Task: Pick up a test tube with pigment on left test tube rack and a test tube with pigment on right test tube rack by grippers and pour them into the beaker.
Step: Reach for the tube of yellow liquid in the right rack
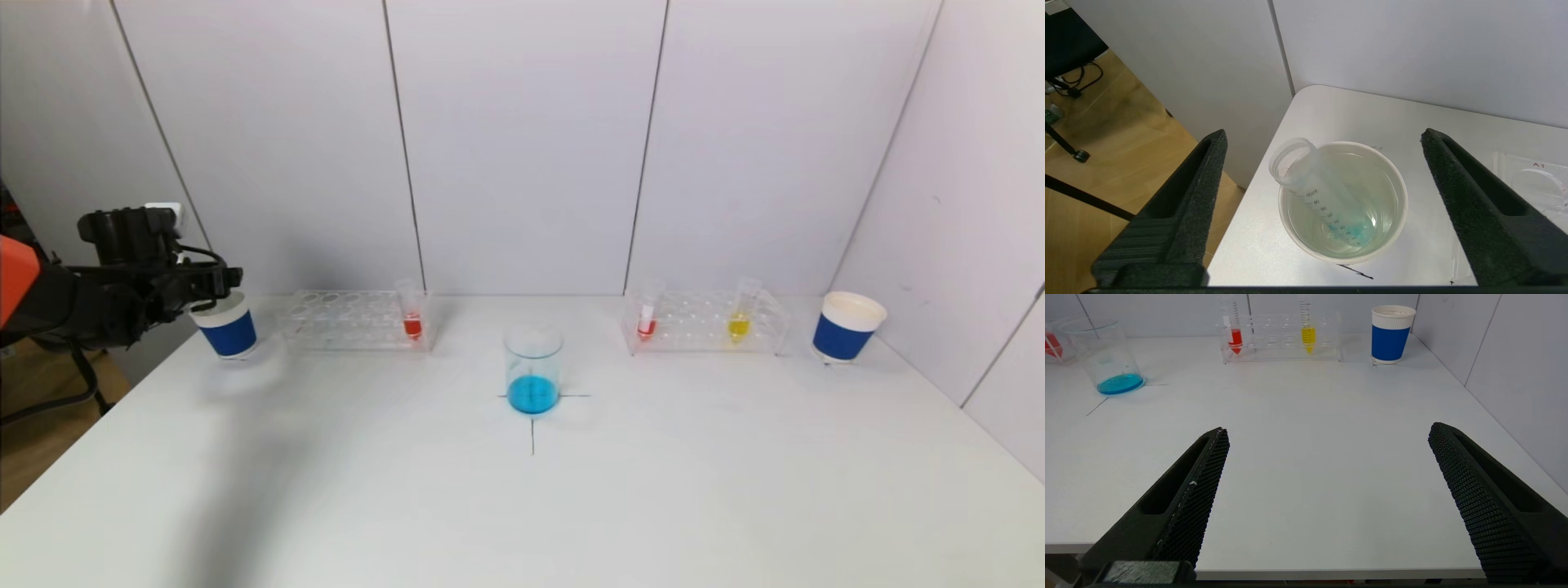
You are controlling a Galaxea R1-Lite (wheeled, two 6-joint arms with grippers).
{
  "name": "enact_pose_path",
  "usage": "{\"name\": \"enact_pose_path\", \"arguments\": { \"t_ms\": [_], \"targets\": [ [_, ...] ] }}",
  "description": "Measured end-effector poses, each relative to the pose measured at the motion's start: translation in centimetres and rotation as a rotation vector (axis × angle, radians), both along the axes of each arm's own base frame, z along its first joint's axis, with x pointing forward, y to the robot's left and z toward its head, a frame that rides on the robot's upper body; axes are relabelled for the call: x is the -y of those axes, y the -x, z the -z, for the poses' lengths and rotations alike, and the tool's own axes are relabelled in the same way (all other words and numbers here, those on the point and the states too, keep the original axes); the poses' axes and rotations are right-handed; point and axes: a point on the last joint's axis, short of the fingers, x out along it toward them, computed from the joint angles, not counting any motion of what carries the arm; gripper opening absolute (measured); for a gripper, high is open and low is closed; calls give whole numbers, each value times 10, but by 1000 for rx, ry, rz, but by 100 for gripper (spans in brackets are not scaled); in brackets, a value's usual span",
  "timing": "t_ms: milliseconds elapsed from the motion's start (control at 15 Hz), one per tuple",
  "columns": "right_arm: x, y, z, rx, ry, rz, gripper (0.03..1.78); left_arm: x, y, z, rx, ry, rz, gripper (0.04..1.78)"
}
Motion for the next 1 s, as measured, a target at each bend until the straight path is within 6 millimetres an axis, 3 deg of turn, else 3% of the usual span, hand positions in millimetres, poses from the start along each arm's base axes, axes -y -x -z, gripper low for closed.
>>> {"name": "enact_pose_path", "arguments": {
  "t_ms": [333,600,800,1000],
  "targets": [
    [0,0,0,0,0,0,177,3,7,-13,27,9,42,176],
    [0,0,0,-1,0,0,177,16,32,-41,65,16,101,176],
    [0,0,0,0,0,0,177,35,72,-68,96,15,160,176],
    [0,0,0,0,0,0,177,55,132,-84,112,19,211,176]
  ]
}}
